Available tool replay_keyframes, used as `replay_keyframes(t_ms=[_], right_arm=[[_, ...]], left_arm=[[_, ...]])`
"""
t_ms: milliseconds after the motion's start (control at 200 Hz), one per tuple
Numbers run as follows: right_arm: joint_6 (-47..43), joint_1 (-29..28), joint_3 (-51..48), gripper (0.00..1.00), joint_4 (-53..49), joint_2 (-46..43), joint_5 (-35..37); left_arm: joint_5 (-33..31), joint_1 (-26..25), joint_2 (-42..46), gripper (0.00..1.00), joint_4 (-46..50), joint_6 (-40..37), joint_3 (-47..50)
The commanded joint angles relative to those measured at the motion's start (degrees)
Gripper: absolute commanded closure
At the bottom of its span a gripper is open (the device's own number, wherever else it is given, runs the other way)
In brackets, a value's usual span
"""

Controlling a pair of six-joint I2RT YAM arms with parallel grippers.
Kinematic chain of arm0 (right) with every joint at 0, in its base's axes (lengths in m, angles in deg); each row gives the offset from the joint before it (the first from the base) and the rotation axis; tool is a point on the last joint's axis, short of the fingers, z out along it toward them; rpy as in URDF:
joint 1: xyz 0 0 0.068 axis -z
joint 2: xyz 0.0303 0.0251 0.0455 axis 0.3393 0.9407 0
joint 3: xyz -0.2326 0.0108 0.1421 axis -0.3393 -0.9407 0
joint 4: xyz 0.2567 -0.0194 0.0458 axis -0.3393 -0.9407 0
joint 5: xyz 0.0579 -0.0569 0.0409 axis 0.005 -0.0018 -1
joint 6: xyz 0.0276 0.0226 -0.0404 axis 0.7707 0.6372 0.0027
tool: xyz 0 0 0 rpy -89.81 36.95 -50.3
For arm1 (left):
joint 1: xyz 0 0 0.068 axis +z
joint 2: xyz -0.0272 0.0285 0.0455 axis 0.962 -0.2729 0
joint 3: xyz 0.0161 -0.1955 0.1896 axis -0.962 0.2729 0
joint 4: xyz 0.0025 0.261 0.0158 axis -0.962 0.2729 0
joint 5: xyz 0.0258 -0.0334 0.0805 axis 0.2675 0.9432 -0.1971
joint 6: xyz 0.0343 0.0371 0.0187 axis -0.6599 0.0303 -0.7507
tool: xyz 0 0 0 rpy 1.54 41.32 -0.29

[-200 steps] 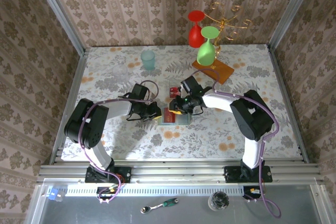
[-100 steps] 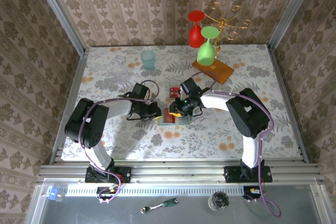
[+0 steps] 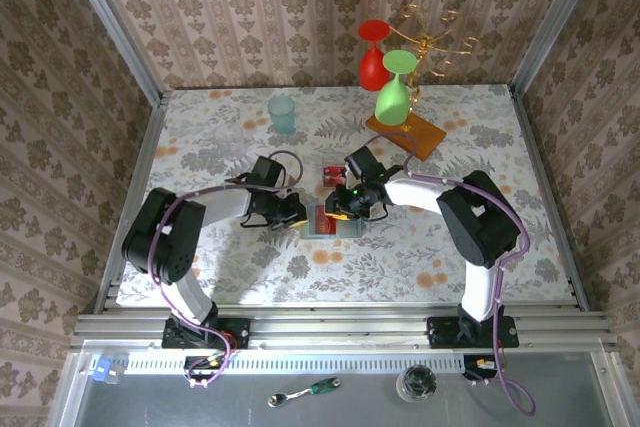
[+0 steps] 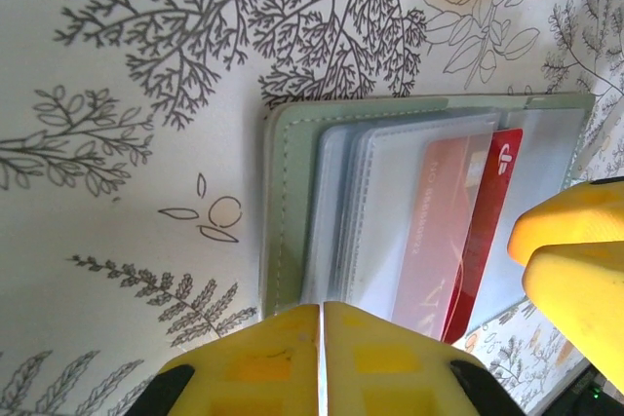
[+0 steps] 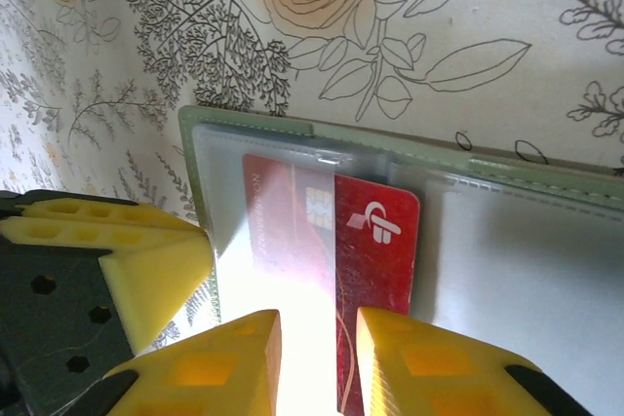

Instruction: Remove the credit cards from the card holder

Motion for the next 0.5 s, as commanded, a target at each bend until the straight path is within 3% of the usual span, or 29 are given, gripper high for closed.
replay_keyframes(t_ms=[0, 495], right_arm=[[-0.6, 0.3, 0.0, 0.71, -1.3, -2.4, 1.2], [-0.1, 1.2, -1.9, 0.71, -0.6, -1.9, 0.7]], left_arm=[[-0.1, -0.1, 1.9, 0.89, 2.1, -1.3, -2.2], [0.9, -3.3, -1.9, 0.93, 1.8, -1.4, -5.0]])
